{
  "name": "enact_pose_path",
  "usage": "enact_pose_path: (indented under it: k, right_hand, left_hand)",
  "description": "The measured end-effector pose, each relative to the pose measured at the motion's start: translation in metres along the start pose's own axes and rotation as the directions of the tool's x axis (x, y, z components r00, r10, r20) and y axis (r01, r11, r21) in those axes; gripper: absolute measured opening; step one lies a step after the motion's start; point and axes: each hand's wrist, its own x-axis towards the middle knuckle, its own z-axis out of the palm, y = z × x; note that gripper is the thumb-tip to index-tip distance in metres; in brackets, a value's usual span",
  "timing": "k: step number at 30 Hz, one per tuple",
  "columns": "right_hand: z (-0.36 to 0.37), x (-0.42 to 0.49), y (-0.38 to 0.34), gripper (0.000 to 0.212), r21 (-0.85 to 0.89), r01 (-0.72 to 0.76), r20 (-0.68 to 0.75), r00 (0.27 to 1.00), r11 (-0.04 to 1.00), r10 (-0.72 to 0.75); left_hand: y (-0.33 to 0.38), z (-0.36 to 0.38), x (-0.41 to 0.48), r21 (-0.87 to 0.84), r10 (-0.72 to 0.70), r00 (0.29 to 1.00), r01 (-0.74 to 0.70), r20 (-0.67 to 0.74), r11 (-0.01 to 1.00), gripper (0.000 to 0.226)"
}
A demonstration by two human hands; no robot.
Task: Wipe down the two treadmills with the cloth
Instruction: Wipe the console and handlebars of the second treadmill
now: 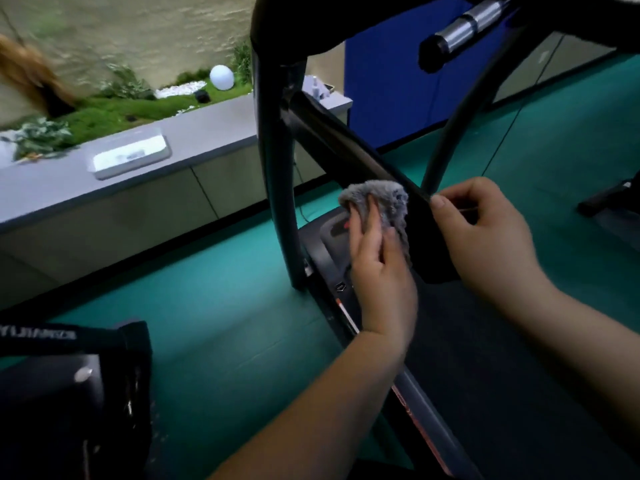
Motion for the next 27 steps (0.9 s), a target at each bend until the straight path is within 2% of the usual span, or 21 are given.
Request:
enact_pose_path:
  k: [4,8,10,13,15,17,18,20,21,22,24,25,27]
  right_hand:
    - [-0.002,0.003,0.004,0.008,-0.011,0.066,0.047,0.997,0.998,-0.066]
    - [-0.016,0.002,0.006,0.02,0.026,0.011,0.171,0.985,1.0,-0.015]
    - [-0.03,-0.005,0.015,0.02,0.071,-0.02,0.167,0.986,0.997,0.008]
    - [-0.047,-0.034,0.042,0.008,0.173,-0.124,0.083,0.99,0.977,0.111]
    - [-0.052,-0.064,0.059,0.013,0.258,-0.273,0.126,0.961,0.927,0.248]
    - [-0.055,-0.096,0.07,0.027,0.327,-0.441,0.282,0.89,0.836,0.359]
    - [-0.056,-0.111,0.07,0.036,0.386,-0.555,0.382,0.823,0.737,0.42]
    - [-0.057,-0.133,0.07,0.051,0.502,-0.721,0.545,0.693,0.478,0.472]
    - [-0.056,-0.14,0.072,0.052,0.551,-0.735,0.57,0.677,0.395,0.465]
    - [-0.053,-0.144,0.074,0.049,0.607,-0.717,0.556,0.691,0.342,0.462]
    - [-0.048,-0.143,0.074,0.04,0.735,-0.598,0.437,0.778,0.318,0.451]
    - [-0.044,-0.137,0.071,0.037,0.769,-0.517,0.348,0.831,0.375,0.433]
    - [-0.035,-0.122,0.057,0.036,0.746,-0.344,0.162,0.924,0.57,0.347]
  left_hand:
    - [-0.001,0.004,-0.064,0.036,0.003,0.999,-0.004,0.033,0.999,0.044]
    - [-0.002,-0.003,-0.103,0.152,-0.029,0.994,0.014,0.103,0.988,0.041]
    - [-0.002,-0.013,-0.109,0.219,-0.079,0.99,0.051,0.12,0.974,0.038]
    - [0.003,-0.022,-0.122,0.328,-0.121,0.991,0.095,0.058,0.94,0.035]
    - [0.006,-0.024,-0.131,0.377,-0.129,0.991,0.105,0.039,0.92,0.03]
    - [0.005,-0.021,-0.136,0.409,-0.171,0.976,0.103,0.133,0.907,0.023]
    - [0.006,-0.019,-0.138,0.434,-0.211,0.95,0.093,0.232,0.896,0.019]
    - [0.009,-0.016,-0.14,0.492,-0.261,0.848,0.0,0.462,0.871,0.038]
    - [0.01,-0.017,-0.14,0.503,-0.271,0.813,-0.031,0.516,0.864,0.044]
    - [0.013,-0.02,-0.137,0.498,-0.269,0.807,-0.036,0.526,0.867,0.046]
    - [0.026,-0.031,-0.128,0.495,-0.252,0.854,-0.006,0.454,0.869,0.043]
    - [0.032,-0.038,-0.121,0.494,-0.218,0.894,-0.004,0.392,0.87,0.042]
    - [0.043,-0.056,-0.105,0.508,-0.172,0.951,0.018,0.256,0.861,0.041]
